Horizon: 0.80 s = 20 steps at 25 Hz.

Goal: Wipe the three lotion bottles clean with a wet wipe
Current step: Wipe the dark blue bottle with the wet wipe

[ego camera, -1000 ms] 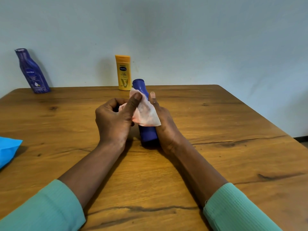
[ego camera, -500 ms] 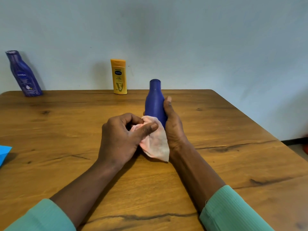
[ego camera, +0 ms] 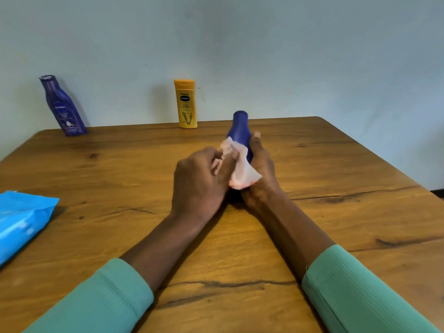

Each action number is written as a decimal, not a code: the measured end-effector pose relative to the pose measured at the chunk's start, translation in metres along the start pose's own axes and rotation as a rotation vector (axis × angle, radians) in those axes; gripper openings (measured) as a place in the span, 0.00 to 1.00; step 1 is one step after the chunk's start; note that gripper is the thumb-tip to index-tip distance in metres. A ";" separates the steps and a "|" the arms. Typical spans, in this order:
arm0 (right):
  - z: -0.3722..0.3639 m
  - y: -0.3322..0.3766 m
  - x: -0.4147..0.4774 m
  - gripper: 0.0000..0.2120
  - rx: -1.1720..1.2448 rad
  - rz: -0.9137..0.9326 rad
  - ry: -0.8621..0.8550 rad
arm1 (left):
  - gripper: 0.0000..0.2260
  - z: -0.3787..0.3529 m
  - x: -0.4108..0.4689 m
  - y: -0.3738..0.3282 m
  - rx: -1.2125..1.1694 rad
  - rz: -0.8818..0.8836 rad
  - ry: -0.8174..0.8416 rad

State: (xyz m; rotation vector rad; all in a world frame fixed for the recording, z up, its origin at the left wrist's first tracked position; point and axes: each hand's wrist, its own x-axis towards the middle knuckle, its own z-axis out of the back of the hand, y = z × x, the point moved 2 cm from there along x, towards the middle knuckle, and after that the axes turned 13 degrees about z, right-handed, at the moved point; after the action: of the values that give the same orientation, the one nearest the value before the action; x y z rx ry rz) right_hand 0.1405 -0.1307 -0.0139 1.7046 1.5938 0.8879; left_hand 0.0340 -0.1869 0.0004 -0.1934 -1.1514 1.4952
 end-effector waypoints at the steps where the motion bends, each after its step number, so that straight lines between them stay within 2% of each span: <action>1: 0.006 0.003 0.008 0.23 -0.042 0.087 -0.060 | 0.17 -0.003 -0.007 -0.005 0.081 -0.055 0.023; 4: 0.019 0.010 0.015 0.14 -0.172 0.256 -0.082 | 0.17 -0.007 -0.017 -0.011 0.163 -0.118 0.038; 6: 0.016 0.011 0.006 0.14 -0.170 0.171 0.008 | 0.18 -0.007 -0.017 -0.011 0.110 -0.071 0.050; 9: 0.003 0.008 -0.007 0.18 -0.188 0.105 0.228 | 0.20 0.000 -0.010 -0.005 0.004 0.026 0.001; 12: -0.006 0.006 -0.016 0.18 -0.297 0.121 0.390 | 0.14 0.010 0.008 0.008 -0.043 0.161 -0.145; 14: -0.011 0.000 -0.019 0.21 -0.428 0.119 0.455 | 0.13 0.015 0.022 0.019 -0.023 0.263 -0.196; 16: -0.018 -0.005 -0.024 0.27 -0.496 0.102 0.508 | 0.13 0.015 0.028 0.021 0.012 0.270 -0.199; 18: -0.020 -0.005 -0.025 0.32 -0.360 0.058 0.484 | 0.14 0.011 0.023 0.014 0.016 0.179 -0.174; 20: -0.014 0.001 -0.023 0.32 -0.174 -0.045 0.329 | 0.14 0.004 0.010 0.004 0.012 0.060 -0.100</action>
State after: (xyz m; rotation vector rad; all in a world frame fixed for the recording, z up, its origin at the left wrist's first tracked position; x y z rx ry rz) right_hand 0.1287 -0.1538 -0.0063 1.4502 1.6983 1.2971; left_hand 0.0259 -0.1803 0.0040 -0.1475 -1.2249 1.5792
